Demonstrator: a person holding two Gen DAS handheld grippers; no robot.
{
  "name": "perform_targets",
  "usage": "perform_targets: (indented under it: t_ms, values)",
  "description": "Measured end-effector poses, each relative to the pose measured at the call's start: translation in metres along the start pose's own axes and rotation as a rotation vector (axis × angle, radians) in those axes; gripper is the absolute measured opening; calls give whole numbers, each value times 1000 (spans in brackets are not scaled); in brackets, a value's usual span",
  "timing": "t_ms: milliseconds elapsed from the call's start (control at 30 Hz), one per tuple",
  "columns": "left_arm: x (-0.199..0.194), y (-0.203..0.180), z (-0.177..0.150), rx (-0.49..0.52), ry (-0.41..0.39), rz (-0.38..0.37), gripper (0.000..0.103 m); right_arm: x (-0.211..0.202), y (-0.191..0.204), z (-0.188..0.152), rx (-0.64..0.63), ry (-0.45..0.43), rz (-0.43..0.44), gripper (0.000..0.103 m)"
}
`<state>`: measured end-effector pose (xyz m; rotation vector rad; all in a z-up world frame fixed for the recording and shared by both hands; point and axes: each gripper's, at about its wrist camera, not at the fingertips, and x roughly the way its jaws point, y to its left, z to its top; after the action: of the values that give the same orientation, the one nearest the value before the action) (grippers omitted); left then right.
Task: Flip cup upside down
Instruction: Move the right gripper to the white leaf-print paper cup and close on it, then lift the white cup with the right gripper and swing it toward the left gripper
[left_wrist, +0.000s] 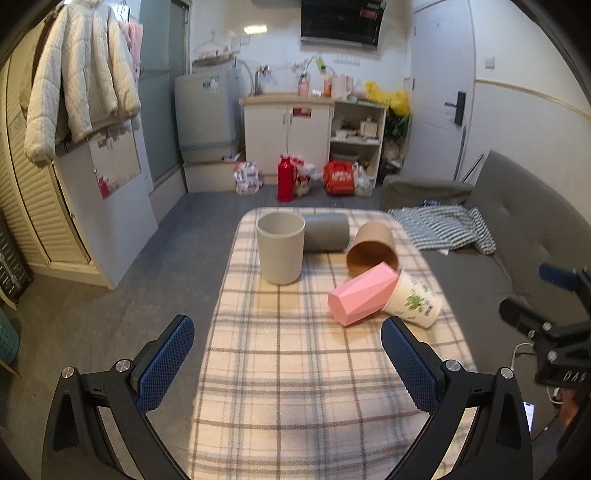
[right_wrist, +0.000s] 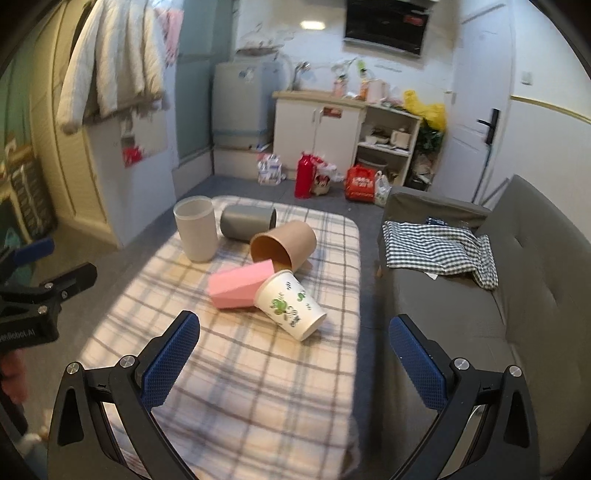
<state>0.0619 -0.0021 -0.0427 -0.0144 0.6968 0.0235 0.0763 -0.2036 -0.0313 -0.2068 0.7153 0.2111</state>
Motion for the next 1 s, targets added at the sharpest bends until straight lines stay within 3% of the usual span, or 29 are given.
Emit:
perform_targets:
  t_ms: [233, 467, 567, 633, 767, 1000]
  values:
    - [53, -5, -2, 9, 90, 26, 103, 82, -8, 14, -121, 141, 44, 103]
    - [99, -3, -7, 11, 166, 44, 103, 161, 0, 1, -197, 277, 84, 103]
    - [114, -2, -11, 12, 195, 46, 103, 184, -2, -5, -194, 321, 101, 98]
    - [121, -2, -14, 17, 217, 47, 103, 195, -3, -8, -195, 347, 107, 95]
    - [130, -2, -16, 18, 237, 41, 103, 206, -3, -13, -192, 388, 116, 73]
    - [117, -3, -10, 18, 209, 27, 103, 183, -11, -17, -128, 402, 62, 66]
